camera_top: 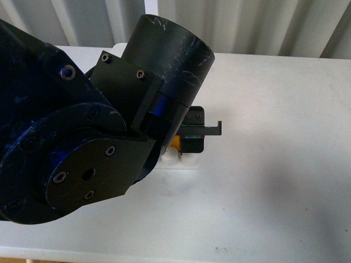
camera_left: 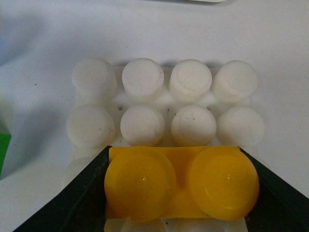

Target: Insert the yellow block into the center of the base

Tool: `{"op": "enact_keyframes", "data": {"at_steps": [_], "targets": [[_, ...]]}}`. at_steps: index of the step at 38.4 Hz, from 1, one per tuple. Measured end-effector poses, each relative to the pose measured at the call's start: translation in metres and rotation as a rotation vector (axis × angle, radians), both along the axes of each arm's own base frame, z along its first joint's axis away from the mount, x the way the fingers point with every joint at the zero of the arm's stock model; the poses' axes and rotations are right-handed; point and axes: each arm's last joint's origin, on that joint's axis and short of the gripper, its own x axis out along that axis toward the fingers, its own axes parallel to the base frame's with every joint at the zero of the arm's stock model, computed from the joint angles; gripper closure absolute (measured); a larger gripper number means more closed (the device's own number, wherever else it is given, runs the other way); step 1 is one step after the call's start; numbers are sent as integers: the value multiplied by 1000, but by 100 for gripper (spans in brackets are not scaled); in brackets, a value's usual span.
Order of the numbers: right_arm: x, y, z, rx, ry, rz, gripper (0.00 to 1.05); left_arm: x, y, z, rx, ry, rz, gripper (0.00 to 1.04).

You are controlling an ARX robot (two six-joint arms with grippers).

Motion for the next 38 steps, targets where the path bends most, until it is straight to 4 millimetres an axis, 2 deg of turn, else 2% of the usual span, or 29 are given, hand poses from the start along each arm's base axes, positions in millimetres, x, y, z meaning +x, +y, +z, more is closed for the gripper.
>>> {"op": "enact_keyframes", "data": {"at_steps": [1,7,8,13,17,25,35,38], "targets": [[0,0,0,0,0,0,9,0,0,1,0,1,1,38],[0,0,0,0,0,0,9,0,3,14,-18,-18,3,7],[0,0,0,0,0,0,9,0,3,18,-26,-29,3,5],[0,0,0,0,0,0,9,0,6,32,-49,-56,9,6],[0,0,0,0,0,0,9,-4,20,43,-60,-74,34,6],[0,0,0,0,0,0,9,-21,79,87,-95,-196,106,6],[0,0,0,0,0,0,9,-58,141,124,-134,-305,157,6],[0,0,0,0,0,0,9,-80,167,131,-106,-536,116,21]]}}
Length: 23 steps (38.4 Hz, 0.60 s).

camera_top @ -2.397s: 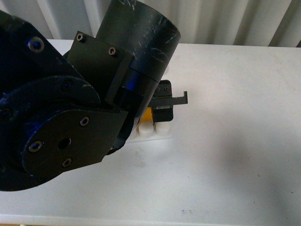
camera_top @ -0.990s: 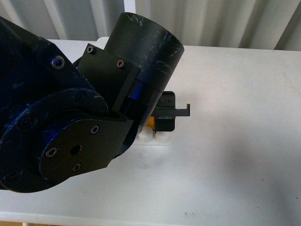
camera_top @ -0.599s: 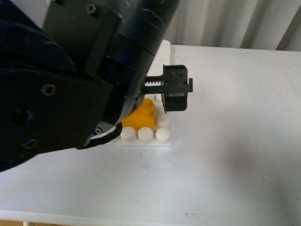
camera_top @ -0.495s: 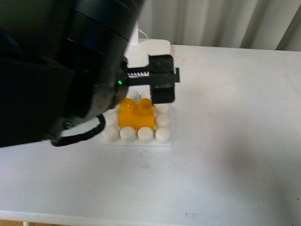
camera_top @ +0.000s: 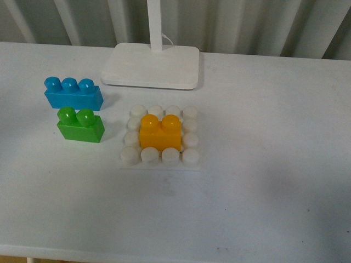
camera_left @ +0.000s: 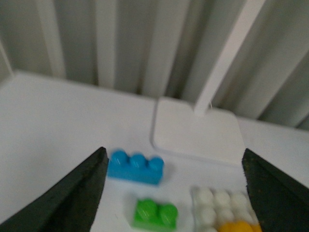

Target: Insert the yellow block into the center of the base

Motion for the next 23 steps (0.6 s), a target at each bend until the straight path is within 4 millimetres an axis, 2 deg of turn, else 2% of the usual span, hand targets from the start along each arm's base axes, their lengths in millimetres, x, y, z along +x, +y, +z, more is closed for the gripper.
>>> {"op": "enact_keyframes", "data": {"at_steps": [2,4,9,15,23], "targets": [[0,0,0,0,0,0,9,-13,11,2,38,-110,17,31],[0,0,0,0,0,0,9,-21,16,2,68,-144,25,39],[0,0,0,0,0,0,9,-38,26,-11,124,-132,6,68],[0,0,0,0,0,0,9,-54,33,-17,135,-139,9,100],[0,0,0,0,0,-1,9,-70,47,-23,141,-138,15,101]]}}
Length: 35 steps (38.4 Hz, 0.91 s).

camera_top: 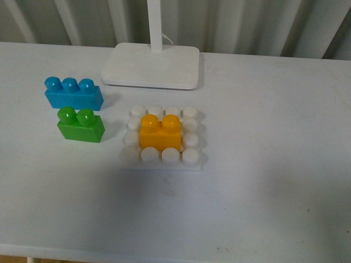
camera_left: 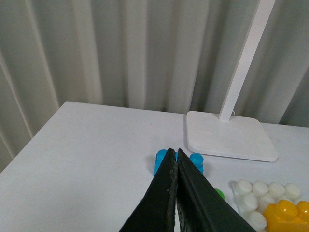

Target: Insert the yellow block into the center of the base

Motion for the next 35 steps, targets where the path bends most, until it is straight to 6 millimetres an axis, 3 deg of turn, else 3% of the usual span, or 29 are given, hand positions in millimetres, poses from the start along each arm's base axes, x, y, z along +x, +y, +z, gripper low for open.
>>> {"op": "enact_keyframes", "data": {"at_steps": [6,35], "targets": [[0,0,0,0,0,1,9,-9,0,-10,0,-2,-2,101],[0,0,0,0,0,1,9,-34,0,-5,0,-23,-2,101]]}}
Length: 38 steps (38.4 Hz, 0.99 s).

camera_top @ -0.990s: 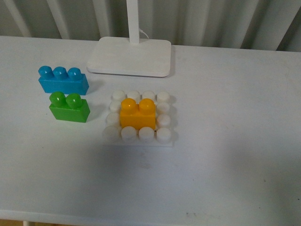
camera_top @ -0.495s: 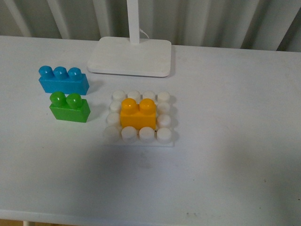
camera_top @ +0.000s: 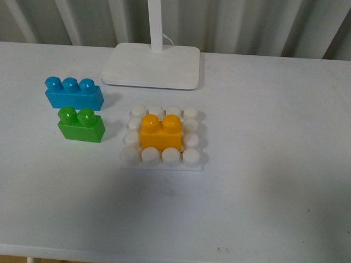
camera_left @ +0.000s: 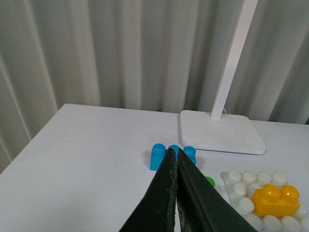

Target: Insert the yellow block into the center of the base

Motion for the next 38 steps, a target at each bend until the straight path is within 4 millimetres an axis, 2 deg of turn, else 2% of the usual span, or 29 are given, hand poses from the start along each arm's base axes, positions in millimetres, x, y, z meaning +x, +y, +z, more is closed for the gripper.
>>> {"op": "enact_keyframes", "data": {"at_steps": [9,14,24,38], "targets": [[0,0,0,0,0,0,9,-4,0,0,0,0,0,101],[0,0,0,0,0,0,9,-14,0,-3,0,8,-2,101],[0,0,0,0,0,0,9,-15,0,-3,-1,6,-2,100],[0,0,0,0,0,0,9,-15,0,-3,0,6,-2,42]]}}
